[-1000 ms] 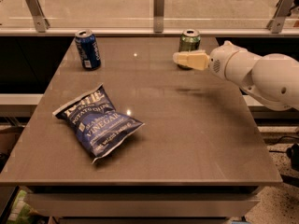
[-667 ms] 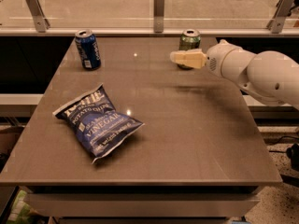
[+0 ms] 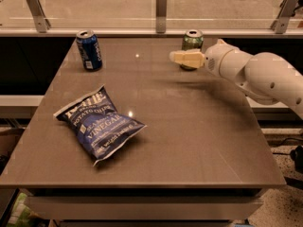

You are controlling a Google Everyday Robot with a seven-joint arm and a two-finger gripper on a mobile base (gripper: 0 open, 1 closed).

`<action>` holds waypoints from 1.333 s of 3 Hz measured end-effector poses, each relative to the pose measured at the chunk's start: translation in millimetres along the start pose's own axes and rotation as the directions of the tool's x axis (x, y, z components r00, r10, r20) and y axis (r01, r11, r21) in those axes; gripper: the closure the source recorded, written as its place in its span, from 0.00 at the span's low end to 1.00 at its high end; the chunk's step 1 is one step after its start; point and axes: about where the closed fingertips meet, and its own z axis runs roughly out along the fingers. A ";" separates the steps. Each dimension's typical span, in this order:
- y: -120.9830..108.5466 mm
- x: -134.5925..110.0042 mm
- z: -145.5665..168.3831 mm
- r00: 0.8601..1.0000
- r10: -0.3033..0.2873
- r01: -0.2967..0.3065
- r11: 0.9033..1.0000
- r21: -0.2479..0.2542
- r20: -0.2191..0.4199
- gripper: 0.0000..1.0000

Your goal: Move green can near blue chip bag

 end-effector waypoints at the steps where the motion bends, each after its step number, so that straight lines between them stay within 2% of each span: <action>1: -1.1 2.2 12.3 1.000 -0.004 0.004 1.000 -0.027 0.023 0.00; 2: -0.4 3.4 23.3 0.999 -0.005 0.007 0.999 -0.046 0.035 0.00; 3: 1.1 3.3 24.3 0.999 -0.005 0.006 0.999 -0.049 0.035 0.17; 4: 3.1 3.3 25.7 0.999 -0.005 0.007 0.999 -0.052 0.034 0.41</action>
Offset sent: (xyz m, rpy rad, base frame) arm 0.0306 0.0124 -0.0105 0.0255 -0.0434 0.0622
